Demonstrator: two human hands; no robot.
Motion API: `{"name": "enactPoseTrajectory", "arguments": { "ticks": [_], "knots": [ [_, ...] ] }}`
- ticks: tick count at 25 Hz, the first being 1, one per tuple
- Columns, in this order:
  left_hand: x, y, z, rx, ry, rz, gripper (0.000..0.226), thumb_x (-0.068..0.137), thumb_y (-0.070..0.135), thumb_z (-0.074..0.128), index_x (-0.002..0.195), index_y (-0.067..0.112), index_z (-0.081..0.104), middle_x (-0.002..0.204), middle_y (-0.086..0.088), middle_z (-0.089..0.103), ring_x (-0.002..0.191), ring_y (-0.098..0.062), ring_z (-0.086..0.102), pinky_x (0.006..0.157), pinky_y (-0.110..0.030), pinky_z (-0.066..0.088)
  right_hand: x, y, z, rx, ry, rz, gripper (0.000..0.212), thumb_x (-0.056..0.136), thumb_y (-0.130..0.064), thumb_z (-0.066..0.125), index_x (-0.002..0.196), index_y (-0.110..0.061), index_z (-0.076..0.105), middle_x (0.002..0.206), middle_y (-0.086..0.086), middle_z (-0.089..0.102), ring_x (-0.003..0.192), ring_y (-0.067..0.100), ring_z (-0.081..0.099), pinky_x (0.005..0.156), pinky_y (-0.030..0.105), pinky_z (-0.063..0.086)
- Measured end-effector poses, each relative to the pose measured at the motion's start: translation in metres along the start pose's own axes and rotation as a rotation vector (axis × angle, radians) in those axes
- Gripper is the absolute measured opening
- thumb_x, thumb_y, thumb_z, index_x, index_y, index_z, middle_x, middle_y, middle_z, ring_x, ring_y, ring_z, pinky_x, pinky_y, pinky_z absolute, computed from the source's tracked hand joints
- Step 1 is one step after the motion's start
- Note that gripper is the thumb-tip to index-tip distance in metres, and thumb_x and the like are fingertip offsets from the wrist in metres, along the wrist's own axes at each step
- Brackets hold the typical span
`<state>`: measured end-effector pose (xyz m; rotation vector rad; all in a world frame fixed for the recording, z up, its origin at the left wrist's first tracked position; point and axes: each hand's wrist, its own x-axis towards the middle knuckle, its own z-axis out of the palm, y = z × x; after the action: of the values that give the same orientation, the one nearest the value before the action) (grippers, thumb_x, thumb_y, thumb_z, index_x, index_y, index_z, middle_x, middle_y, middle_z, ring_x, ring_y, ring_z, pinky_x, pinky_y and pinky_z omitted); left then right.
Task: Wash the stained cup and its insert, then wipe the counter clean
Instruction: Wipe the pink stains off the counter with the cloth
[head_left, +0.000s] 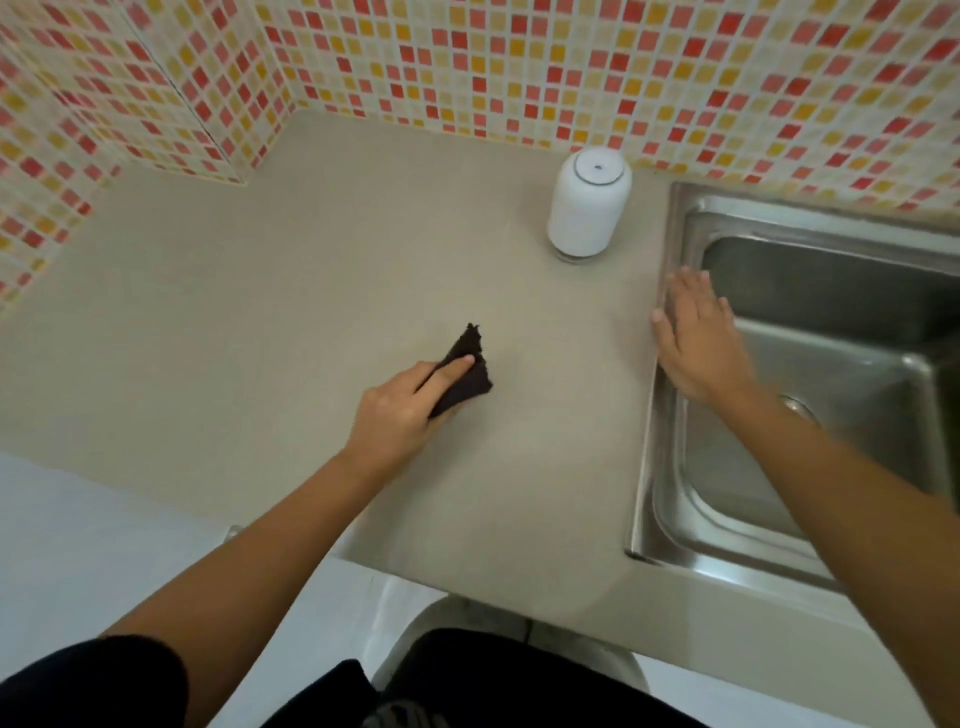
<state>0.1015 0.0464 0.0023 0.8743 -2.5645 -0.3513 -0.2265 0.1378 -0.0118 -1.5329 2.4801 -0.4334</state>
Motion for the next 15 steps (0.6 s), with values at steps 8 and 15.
{"name": "enactPoseTrajectory", "arguments": {
  "ticks": [8,15],
  "knots": [
    [0.106,0.183,-0.036,-1.207,-0.287,-0.475,0.033,0.098,0.014,0.027,0.076,0.012,0.052,0.061,-0.001,0.061,0.048,-0.009,0.056,0.041,-0.016,0.044,-0.055,0.022,-0.128,0.398,0.043,0.089,0.034,0.095,-0.041,0.044,0.090,-0.019,0.070,0.087,0.001,0.068,0.086,0.018,0.062,0.072,0.026,0.042],
    [0.134,0.314,0.005,-0.916,-0.204,0.037,0.053,0.079,0.001,0.070,0.097,0.029,0.028,0.115,0.007,0.052,0.093,0.002,0.061,0.083,-0.026,0.055,-0.112,0.088,-0.242,0.669,-0.172,0.329,0.075,0.073,-0.081,0.030,0.096,-0.020,0.067,0.096,-0.002,0.068,0.093,0.015,0.064,0.087,0.033,0.048]
  ]
}}
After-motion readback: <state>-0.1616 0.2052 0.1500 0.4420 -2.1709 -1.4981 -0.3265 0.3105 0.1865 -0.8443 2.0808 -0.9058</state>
